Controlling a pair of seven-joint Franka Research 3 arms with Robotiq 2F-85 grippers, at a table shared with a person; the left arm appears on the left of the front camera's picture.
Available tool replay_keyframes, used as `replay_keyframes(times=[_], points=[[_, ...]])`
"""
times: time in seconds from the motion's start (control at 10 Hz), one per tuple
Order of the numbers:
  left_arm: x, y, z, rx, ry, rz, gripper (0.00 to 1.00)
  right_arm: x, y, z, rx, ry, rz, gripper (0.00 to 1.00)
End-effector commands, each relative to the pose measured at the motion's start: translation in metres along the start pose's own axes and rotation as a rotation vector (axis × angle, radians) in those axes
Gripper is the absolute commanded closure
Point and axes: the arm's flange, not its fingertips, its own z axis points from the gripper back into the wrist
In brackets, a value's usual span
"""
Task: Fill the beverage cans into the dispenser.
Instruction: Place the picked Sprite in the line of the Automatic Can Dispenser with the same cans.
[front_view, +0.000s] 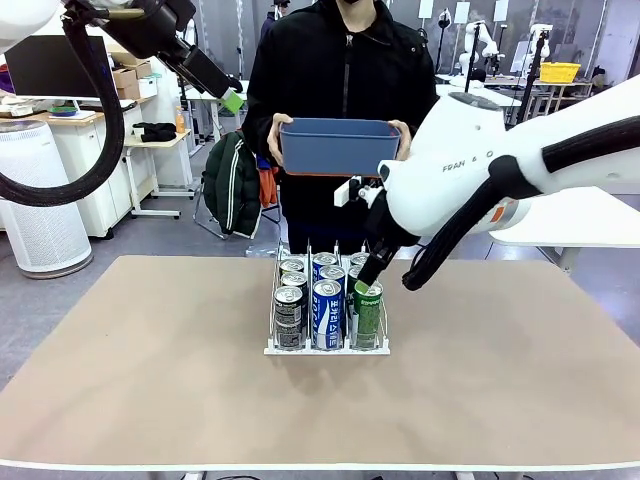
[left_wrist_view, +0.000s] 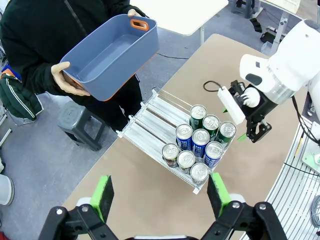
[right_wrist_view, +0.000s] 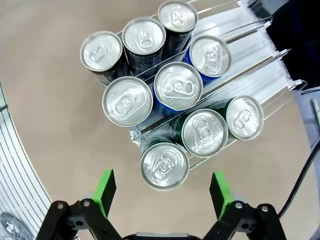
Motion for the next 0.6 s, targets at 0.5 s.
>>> replay_keyframes(times=[0.5], points=[[0.000,0.001,0.000,0.002,0.001,0.000,0.00,-0.014,0.002,0.028,-0.014,-0.039,-0.018,0.00]])
